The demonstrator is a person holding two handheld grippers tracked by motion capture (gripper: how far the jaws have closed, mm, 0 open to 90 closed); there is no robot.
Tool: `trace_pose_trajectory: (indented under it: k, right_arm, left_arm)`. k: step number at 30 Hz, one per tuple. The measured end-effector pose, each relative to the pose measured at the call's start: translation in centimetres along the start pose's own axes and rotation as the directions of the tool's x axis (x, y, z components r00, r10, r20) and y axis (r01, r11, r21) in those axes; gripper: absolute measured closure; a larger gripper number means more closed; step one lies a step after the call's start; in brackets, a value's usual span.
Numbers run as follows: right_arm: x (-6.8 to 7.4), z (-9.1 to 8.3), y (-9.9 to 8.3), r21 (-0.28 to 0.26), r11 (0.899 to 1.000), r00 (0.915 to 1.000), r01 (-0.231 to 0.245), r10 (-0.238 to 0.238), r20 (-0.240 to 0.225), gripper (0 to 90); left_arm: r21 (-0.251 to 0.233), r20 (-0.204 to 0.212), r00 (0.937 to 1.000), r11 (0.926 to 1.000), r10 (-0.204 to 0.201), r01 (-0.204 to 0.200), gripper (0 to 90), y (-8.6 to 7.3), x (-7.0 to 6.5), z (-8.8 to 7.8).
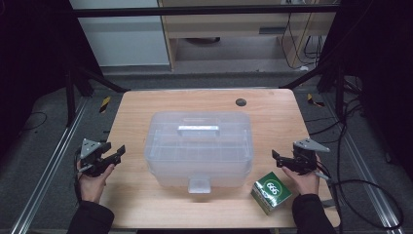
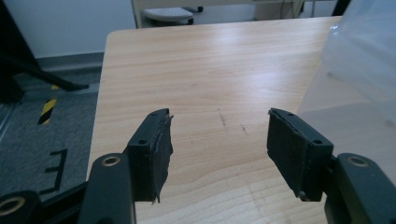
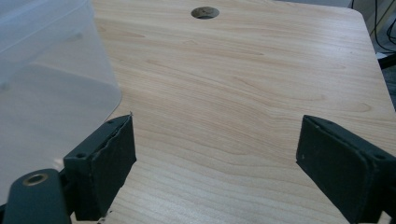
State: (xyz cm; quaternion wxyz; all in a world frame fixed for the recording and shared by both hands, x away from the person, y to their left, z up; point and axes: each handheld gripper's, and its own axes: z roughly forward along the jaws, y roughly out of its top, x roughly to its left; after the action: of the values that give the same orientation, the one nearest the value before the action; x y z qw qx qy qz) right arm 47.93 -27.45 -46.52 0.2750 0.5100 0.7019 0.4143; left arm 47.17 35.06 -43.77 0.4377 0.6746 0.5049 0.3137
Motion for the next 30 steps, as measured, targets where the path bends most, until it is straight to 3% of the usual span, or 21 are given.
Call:
trace_pose_trajectory:
  k: [6, 12, 16, 17, 19, 20, 22, 25, 26, 27, 30]
  right_arm:
    - [0.5, 0.1, -0.2, -0.008, 0.998, 0.998, 0.058, -0.058, -0.023, 16.7]
    - [0.6, 0.0, -0.1, -0.001, 0.997, 0.9972, 0.072, -0.072, -0.02, 18.3]
    - [0.7, 0.0, -0.1, 0.008, 0.996, 0.9956, 0.092, -0.092, -0.02, 19.2]
    - [0.7, 0.0, -0.1, 0.008, 0.996, 0.9956, 0.092, -0.092, -0.02, 19.2]
    - [0.7, 0.0, 0.0, 0.01, 0.995, 0.9946, 0.102, -0.102, -0.019, 19.3]
    - [0.7, -0.1, 0.0, 0.008, 0.994, 0.9943, 0.105, -0.105, -0.02, 19.2]
    - [0.7, -0.2, 0.0, 0.005, 0.994, 0.9938, 0.11, -0.11, -0.02, 18.8]
    - [0.6, -0.3, 0.0, 0.009, 0.993, 0.9927, 0.119, -0.119, -0.015, 18.8]
    - [0.6, -0.3, 0.0, 0.009, 0.993, 0.9927, 0.119, -0.119, -0.015, 18.8]
    - [0.6, -0.3, 0.1, 0.009, 0.993, 0.9925, 0.122, -0.122, -0.015, 18.7]
    - [0.7, -0.4, 0.2, 0.01, 0.992, 0.9921, 0.124, -0.123, -0.022, 17.9]
  left_arm:
    - [-0.026, 0.053, 0.9973, 0.9985, 0.051, -0.049, 38.7, 1.6, 0.0, -1.4]
    - [-0.051, 0.086, 0.992, 0.9948, 0.092, -0.088, 34.7, 2.6, -0.4, -2.2]
    - [-0.066, 0.139, 0.9804, 0.9891, 0.14, -0.132, 35.8, 3.8, -1.2, -2.9]
    - [-0.066, 0.139, 0.9804, 0.9891, 0.14, -0.132, 35.6, 3.8, -1.2, -2.9]
    - [-0.075, 0.143, 0.9733, 0.9825, 0.18, -0.17, 34.9, 4.5, -1.6, -3.3]
    - [-0.084, 0.163, 0.9689, 0.9811, 0.186, -0.174, 34.9, 5.2, -1.8, -3.6]
    - [-0.083, 0.183, 0.9674, 0.9833, 0.175, -0.162, 34.6, 5.6, -1.8, -3.7]
    - [-0.1, 0.223, 0.9592, 0.9829, 0.174, -0.155, 35.9, 6.7, -2.1, -4.1]
    - [-0.1, 0.223, 0.9592, 0.9829, 0.174, -0.155, 35.5, 6.7, -2.1, -4.1]
    - [-0.106, 0.238, 0.9526, 0.9799, 0.19, -0.169, 35.0, 7.2, -2.5, -4.1]
    - [-0.11, 0.24, 0.9489, 0.977, 0.205, -0.183, 33.2, 7.7, -2.8, -4.0]
